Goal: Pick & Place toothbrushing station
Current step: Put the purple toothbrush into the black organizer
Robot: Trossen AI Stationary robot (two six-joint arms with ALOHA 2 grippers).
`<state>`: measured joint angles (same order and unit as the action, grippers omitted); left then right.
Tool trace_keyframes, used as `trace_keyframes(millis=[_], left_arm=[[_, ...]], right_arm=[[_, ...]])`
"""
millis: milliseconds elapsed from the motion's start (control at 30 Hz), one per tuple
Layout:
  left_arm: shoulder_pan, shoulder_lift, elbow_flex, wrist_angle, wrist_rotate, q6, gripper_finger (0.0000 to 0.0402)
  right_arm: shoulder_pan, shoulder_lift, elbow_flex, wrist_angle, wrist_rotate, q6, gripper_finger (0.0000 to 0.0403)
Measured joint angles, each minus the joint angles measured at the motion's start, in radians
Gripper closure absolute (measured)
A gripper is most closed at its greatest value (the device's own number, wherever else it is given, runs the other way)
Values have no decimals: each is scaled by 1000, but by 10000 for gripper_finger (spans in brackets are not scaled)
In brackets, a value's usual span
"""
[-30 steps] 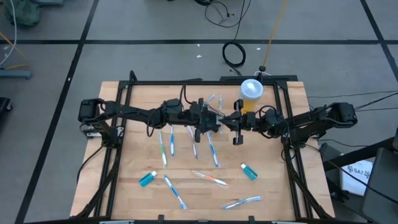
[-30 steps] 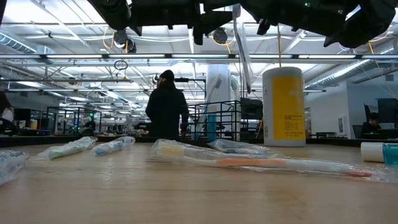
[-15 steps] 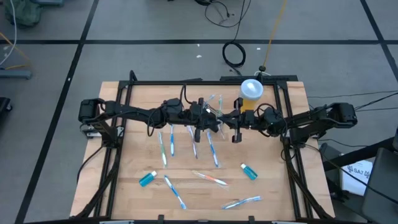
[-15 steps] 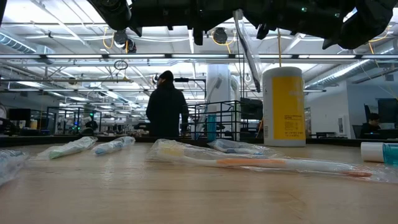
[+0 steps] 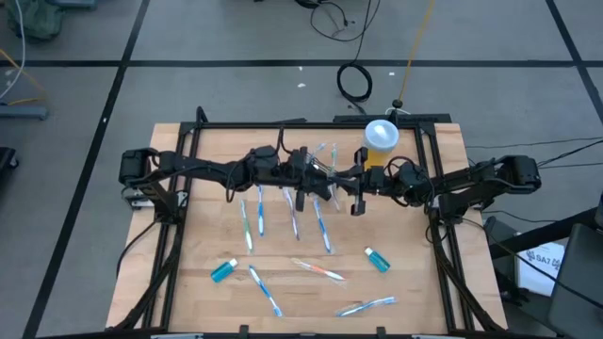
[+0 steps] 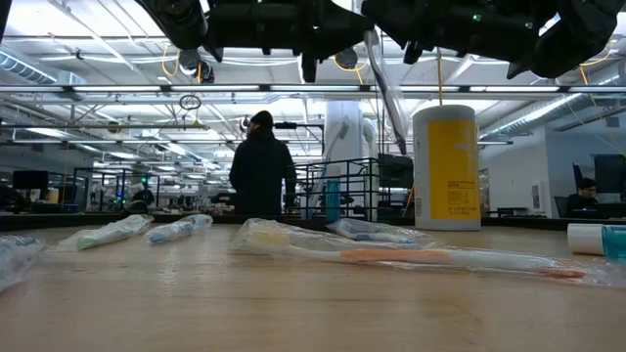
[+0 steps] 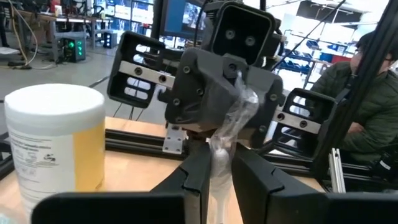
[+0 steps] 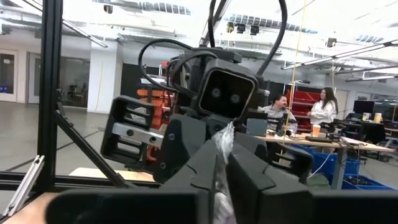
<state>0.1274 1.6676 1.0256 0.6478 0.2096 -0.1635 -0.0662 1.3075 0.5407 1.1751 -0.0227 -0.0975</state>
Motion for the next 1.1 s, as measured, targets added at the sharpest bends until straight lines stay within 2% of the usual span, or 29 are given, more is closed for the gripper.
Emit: trace_keyframes(millis=[267, 433, 667, 867, 967, 1100], left_arm=[[5, -16, 0, -2, 0, -1, 346], [6, -25, 0, -3, -3, 0, 346], [22, -44, 0, -73, 3, -7, 346], [48, -155, 0, -194, -3, 35, 346], [53, -228, 1, -289, -85, 101, 346], [54, -292, 1, -419, -307, 182, 346]], right_arm=[[0, 0, 0, -14, 3, 4, 285], [1, -7, 0, -24, 84, 2, 244], [0, -93, 0, -164, 106, -30, 214], [1, -231, 0, -383, 151, -33, 206], [0, -297, 0, -492, 187, -59, 209], [0, -348, 0, -571, 183, -72, 213]])
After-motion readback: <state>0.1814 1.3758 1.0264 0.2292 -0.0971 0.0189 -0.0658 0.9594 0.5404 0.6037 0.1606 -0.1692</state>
